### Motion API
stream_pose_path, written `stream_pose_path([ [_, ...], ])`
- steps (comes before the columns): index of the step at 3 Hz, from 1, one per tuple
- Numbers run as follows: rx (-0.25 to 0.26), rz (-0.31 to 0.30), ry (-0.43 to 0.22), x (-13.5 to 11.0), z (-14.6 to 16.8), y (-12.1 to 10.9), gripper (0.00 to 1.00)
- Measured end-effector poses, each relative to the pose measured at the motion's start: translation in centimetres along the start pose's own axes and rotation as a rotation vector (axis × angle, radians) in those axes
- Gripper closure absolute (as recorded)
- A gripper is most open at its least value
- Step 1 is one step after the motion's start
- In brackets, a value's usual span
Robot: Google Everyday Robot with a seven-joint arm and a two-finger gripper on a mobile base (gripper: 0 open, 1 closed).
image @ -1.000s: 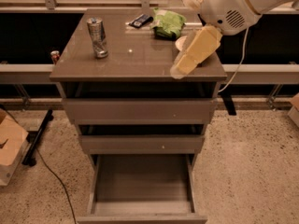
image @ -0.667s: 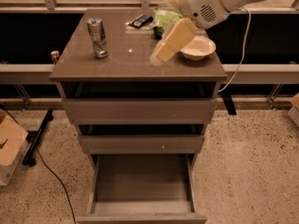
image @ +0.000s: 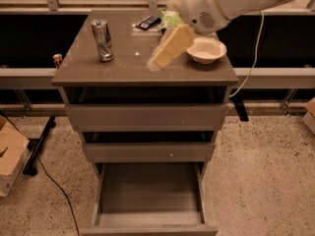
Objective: Place redbull can into bottom drawer
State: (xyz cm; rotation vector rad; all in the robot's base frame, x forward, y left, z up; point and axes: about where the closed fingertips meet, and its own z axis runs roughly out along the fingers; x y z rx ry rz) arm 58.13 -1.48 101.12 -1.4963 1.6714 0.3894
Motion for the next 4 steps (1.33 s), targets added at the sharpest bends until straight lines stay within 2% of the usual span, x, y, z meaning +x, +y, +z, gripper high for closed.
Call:
stream_pose_path([
  [1,0.014,-0.010,-0.061,-1.3,3.2,-1.0,0.00],
  [2,0.013,-0.016,-0.150,-3.1,7.5,-3.0,0.00],
  [3,0.002,-0.015,-0.217,-4.4,11.7,-5.0,0.00],
  [4,-0.028,-0.003,-0.268,-5.5,17.3,-7.3,0.00],
])
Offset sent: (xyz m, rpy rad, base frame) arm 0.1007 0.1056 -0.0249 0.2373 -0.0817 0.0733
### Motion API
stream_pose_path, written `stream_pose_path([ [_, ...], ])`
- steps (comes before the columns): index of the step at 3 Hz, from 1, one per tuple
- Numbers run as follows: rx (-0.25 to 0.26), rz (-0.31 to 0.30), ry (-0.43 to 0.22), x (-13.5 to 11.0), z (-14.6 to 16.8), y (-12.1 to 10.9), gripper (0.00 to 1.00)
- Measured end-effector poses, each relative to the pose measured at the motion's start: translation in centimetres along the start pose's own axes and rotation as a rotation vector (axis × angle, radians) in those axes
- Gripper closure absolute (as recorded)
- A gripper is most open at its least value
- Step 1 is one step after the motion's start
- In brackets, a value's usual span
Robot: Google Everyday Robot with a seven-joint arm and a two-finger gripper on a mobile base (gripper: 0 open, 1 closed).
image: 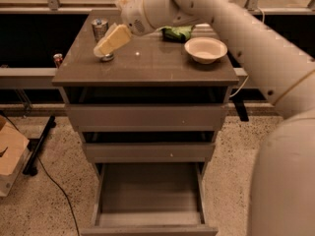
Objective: Place redbull can into bottom drawer
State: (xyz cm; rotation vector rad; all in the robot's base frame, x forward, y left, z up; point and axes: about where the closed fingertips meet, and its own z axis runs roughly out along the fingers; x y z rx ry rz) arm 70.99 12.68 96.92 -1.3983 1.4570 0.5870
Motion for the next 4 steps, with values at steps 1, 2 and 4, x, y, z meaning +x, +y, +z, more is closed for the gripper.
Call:
stream_pose_path([
  [1,-0.016,0.004,-0.021,0.1,3.3,-1.3,0.00],
  [2,-0.016,0.028,-0.028,0.8,5.5,-2.3,0.00],
  [4,0.062,0.128,-0.053,3.5,7.0,-5.3,0.00],
])
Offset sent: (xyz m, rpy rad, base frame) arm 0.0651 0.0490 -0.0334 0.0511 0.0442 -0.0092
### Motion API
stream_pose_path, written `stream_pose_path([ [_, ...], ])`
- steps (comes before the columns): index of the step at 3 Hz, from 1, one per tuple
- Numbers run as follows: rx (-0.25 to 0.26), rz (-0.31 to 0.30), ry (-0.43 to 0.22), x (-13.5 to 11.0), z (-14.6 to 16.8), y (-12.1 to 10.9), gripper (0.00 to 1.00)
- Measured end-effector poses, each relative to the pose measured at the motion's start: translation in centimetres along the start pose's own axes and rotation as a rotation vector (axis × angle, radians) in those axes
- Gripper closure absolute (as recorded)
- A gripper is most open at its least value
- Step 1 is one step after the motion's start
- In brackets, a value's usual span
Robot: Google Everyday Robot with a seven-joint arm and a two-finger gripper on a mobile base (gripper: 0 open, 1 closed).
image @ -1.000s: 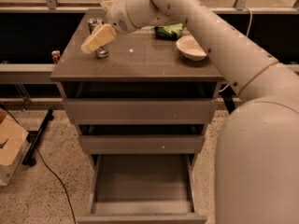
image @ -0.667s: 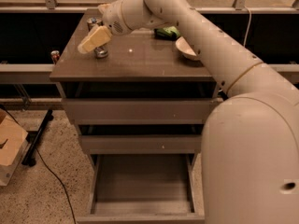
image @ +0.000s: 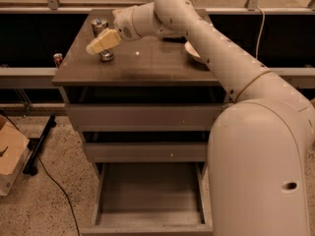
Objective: Place redbull can into bottom drawer
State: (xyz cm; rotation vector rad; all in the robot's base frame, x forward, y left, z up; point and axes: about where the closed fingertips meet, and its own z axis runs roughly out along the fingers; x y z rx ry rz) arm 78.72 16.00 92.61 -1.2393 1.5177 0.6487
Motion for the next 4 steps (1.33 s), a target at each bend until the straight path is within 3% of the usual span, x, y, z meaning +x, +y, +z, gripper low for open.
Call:
stream_pose_path([
  [1,0.019,0.027,-0.010,0.6,0.2,-0.7,0.00],
  [2,-0.006,0.078,-0.035,1.1,2.3,-0.5,0.00],
  [3,-0.032,0.121,-0.052,1.4,4.3,-0.2,0.18],
  [4,-0.042,0.143,-0.065,1.4,5.0,0.1,0.42],
])
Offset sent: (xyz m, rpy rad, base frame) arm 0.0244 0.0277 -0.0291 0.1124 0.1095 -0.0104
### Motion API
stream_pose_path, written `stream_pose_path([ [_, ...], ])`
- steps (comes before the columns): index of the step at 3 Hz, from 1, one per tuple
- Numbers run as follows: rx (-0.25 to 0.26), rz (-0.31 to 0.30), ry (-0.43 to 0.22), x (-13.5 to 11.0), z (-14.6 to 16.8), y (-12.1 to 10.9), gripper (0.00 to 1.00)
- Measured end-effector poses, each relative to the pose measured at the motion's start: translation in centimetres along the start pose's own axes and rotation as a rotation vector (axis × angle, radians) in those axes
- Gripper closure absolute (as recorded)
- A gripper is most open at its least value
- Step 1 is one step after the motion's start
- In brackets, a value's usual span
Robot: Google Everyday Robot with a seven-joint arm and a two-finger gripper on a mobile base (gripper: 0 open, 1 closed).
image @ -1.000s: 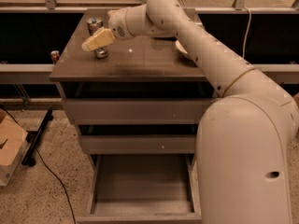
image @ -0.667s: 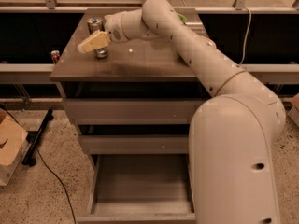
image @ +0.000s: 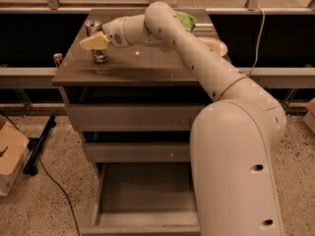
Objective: Place redbull can into bottom drawer
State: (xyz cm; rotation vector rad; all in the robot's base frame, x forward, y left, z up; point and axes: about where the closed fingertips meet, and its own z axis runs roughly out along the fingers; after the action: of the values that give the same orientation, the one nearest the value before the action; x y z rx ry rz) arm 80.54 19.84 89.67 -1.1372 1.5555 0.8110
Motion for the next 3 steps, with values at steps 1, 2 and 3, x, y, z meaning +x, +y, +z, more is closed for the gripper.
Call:
stream_pose_path([
  [1,-0.014,-0.009,0.000,-0.7,-0.1,0.7,0.66],
  [2,-0.046,-0.048,-0.005,-2.2,-1.6,2.2,0.89],
  [3,-0.089,-0.147,-0.063,-5.8,-6.4,6.0,1.00],
])
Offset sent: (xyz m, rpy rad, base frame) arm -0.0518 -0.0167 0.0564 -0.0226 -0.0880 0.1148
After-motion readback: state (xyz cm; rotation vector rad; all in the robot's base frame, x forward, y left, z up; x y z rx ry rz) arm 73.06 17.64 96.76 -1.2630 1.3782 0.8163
